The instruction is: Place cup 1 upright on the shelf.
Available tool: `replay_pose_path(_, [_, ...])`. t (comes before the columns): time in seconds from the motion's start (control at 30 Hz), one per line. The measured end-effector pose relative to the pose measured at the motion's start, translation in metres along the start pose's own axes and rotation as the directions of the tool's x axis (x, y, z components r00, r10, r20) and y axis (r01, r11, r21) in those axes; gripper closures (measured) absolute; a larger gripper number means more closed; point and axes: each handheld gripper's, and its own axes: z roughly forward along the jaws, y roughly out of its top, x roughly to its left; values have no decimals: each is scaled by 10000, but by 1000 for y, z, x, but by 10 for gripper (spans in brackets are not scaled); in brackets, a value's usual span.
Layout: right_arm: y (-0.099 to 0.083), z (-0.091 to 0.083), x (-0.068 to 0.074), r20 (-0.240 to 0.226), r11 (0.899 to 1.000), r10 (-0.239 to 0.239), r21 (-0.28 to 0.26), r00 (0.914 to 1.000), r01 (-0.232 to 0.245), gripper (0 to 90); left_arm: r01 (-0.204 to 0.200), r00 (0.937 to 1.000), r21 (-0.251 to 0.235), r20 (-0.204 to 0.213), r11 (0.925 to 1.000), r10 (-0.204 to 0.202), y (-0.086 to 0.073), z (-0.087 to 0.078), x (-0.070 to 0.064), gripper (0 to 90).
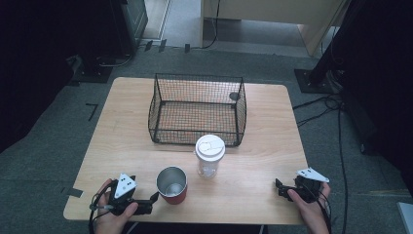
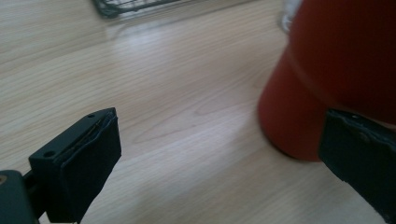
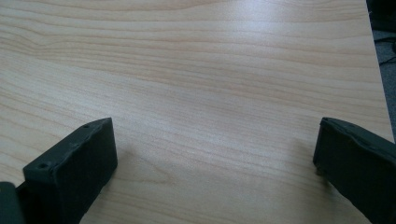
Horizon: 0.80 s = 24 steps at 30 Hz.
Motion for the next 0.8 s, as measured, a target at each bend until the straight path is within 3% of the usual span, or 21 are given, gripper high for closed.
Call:
replay_pose_path(0.3, [0, 0, 0, 3, 10000, -5, -3, 10000, 5, 0, -372, 9964, 15, 757, 9993, 370, 2, 0, -15, 4])
replay_pose_path(0.63, [0, 0, 0, 2, 10000, -4, -2, 10000, 4, 0, -687, 9853, -220, 1550, 9974, 713, 8, 1, -35, 4])
replay_pose_path(0.8, [0, 0, 0, 2, 10000, -5, -2, 10000, 5, 0, -605, 9804, -428, 1854, 9972, 674, 17, 6, -41, 4])
